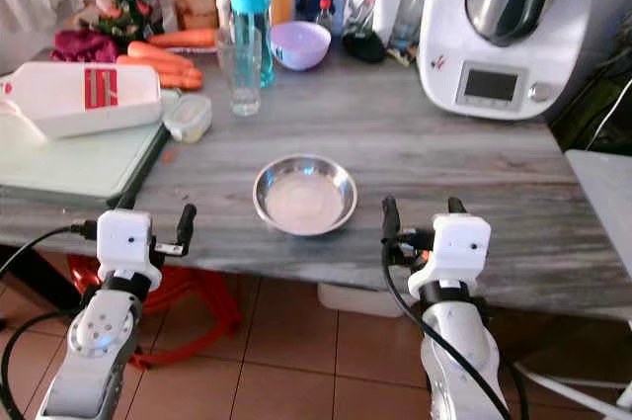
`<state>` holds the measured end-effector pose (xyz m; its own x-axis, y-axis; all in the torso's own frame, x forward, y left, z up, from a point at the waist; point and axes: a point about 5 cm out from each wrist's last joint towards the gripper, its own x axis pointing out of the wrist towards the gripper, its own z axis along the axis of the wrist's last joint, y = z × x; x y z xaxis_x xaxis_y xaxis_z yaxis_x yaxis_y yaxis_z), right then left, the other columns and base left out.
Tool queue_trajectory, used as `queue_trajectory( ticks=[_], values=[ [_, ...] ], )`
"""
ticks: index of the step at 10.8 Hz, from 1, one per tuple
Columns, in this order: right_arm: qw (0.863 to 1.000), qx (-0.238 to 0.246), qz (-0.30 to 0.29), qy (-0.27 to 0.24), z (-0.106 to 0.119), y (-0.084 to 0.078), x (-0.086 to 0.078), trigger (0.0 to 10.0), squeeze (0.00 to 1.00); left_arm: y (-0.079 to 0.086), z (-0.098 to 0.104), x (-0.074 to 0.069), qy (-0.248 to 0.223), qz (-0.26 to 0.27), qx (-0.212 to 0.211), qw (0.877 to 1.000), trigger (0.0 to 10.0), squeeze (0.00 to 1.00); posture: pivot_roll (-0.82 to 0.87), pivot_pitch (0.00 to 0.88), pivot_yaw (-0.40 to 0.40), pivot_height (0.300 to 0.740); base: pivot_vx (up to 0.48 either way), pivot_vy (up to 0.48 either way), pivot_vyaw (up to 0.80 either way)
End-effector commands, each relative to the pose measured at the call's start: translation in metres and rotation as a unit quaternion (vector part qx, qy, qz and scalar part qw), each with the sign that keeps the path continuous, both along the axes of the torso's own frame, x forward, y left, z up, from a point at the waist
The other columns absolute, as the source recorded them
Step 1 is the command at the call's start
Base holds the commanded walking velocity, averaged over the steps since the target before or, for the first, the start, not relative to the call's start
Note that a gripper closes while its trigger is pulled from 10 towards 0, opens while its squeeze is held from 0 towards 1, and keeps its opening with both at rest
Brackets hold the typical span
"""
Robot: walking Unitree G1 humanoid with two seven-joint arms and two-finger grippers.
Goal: Setting the table
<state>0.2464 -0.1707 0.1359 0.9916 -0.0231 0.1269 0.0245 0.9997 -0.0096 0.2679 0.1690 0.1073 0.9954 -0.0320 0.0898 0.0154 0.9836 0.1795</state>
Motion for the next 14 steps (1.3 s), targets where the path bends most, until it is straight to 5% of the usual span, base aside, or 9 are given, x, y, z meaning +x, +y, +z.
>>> queue_trajectory(
  ticks=[1, 14],
  values=[
    [1.0, 0.001, -0.008, 0.001, -0.001, -0.003, 0.0, 10.0, 0.0, 0.002, -0.004, 0.0, 0.013, 0.003, 0.001, 1.0, 10.0, 0.0, 0.06, 0.052, -0.028, 0.74, -0.3, 0.0, 0.0],
    [1.0, 0.009, -0.015, -0.007, 0.001, -0.004, 0.011, 10.0, 0.0, 0.001, -0.003, 0.007, 0.012, -0.005, 0.002, 1.0, 10.0, 0.0, 0.06, 0.031, -0.024, 0.74, -0.303, 0.0, 0.0]
  ],
)
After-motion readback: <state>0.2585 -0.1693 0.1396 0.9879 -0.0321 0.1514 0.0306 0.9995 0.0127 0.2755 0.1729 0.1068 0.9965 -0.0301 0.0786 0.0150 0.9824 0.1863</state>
